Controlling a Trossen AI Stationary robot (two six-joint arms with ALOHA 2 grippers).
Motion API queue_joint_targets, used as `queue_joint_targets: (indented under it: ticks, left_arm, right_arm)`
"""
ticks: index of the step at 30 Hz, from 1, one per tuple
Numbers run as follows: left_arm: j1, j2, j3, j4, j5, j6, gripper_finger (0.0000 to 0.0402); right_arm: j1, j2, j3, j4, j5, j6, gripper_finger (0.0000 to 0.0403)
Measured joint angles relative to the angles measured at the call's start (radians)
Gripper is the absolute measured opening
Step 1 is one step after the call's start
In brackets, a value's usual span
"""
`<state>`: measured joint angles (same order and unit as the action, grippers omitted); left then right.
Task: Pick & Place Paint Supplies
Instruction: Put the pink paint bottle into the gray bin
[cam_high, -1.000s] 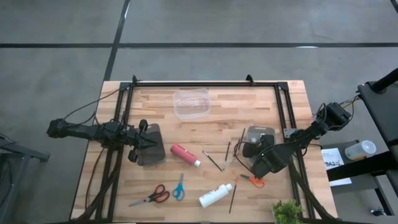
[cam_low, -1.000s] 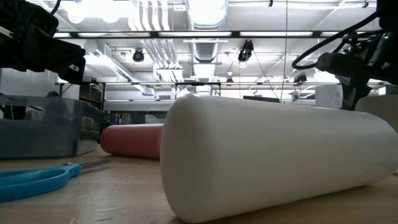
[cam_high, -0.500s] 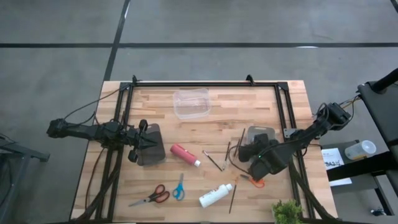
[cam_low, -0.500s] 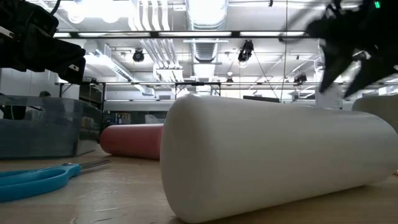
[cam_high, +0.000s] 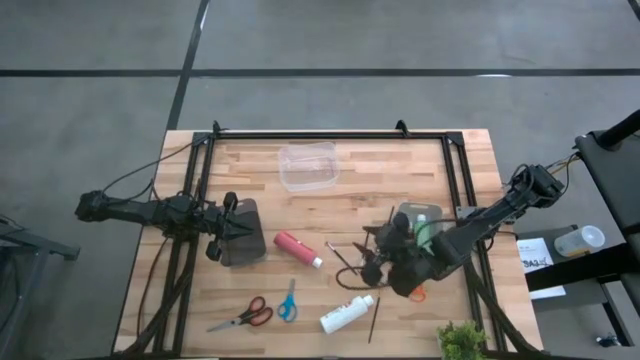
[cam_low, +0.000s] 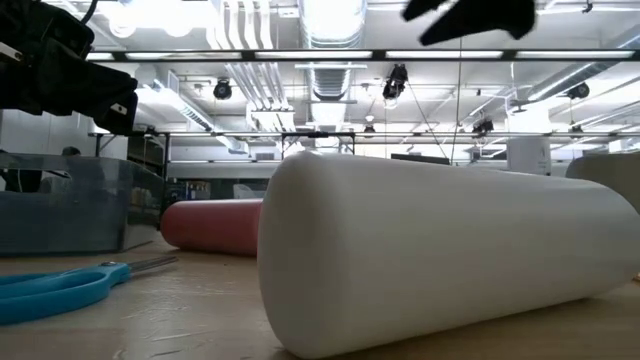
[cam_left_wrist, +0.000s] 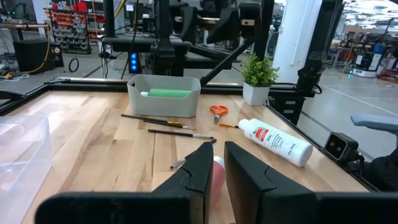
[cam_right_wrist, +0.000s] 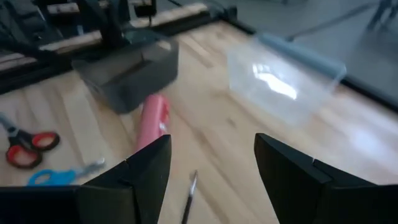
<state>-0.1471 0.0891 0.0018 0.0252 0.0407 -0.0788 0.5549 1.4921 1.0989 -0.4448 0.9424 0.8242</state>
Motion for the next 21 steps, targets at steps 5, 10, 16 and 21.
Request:
queue_joint_targets:
  ticks: [5, 10, 16, 21]
  left_arm:
    - [0.0, 0.0, 0.0, 0.0, 0.0, 0.0, 0.0051]
    - [0.0, 0.002, 0.0, 0.001, 0.0, 0.0, 0.0051]
    - [0.0, 0.013, 0.0, -0.004, 0.0, 0.0, 0.0051]
    - [0.0, 0.022, 0.0, 0.002, 0.0, 0.0, 0.0051]
  right_arm:
    - [-0.066, 0.02, -0.064, 0.291, -0.069, -0.298, 0.0226]
    - [-0.128, 0.09, -0.086, 0.468, -0.12, -0.455, 0.0226]
    - [-0.19, 0.228, -0.002, 0.497, -0.187, -0.503, 0.0226]
    - [-0.224, 0.342, 0.102, 0.495, -0.226, -0.514, 0.0226]
